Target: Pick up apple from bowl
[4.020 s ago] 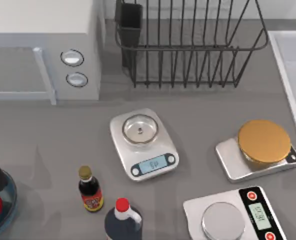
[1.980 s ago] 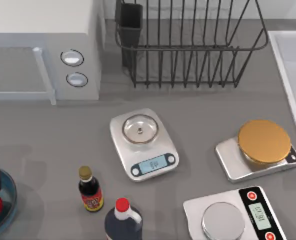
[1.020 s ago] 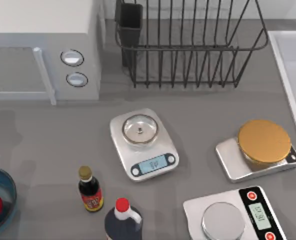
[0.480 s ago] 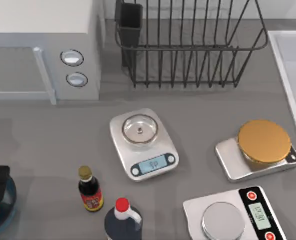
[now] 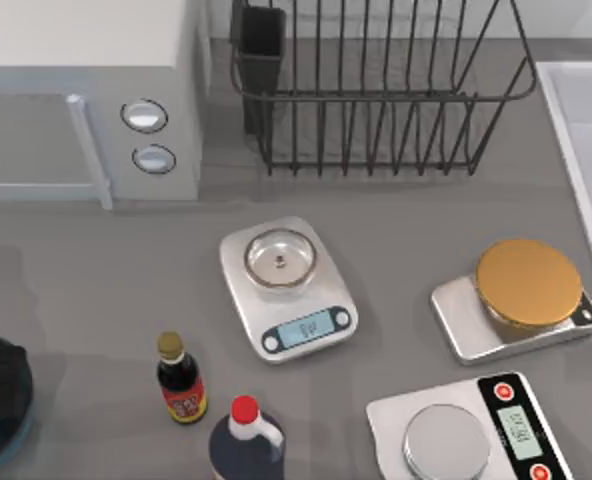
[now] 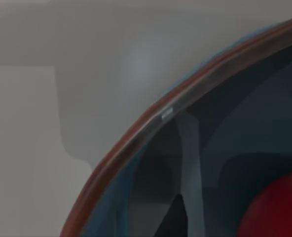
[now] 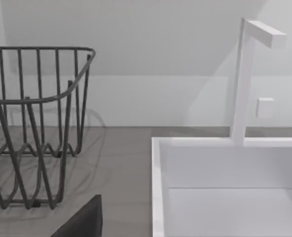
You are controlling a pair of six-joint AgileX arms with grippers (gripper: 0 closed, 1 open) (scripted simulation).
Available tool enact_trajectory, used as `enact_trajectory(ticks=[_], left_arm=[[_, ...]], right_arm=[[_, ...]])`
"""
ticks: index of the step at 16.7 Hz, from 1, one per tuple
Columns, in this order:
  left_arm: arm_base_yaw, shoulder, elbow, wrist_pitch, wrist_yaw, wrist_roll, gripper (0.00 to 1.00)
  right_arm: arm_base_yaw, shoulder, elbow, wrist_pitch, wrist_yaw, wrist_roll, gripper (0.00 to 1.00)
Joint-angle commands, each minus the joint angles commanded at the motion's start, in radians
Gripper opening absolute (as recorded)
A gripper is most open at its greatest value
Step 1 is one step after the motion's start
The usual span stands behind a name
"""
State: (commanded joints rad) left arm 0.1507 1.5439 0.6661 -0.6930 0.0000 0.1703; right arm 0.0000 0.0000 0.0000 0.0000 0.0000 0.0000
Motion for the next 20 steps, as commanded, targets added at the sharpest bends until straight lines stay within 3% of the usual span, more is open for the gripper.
enact_trajectory(ticks=[13,20], left_arm=[[0.0,0.0,0.0,0.0,0.0,0.0,0.02],[0.0,0.0,0.0,0.0,0.0,0.0,0.0]], right_arm=[[0.0,0.0,0.0,0.0,0.0,0.0,1.0],[0.0,0.0,0.0,0.0,0.0,0.0,1.0]])
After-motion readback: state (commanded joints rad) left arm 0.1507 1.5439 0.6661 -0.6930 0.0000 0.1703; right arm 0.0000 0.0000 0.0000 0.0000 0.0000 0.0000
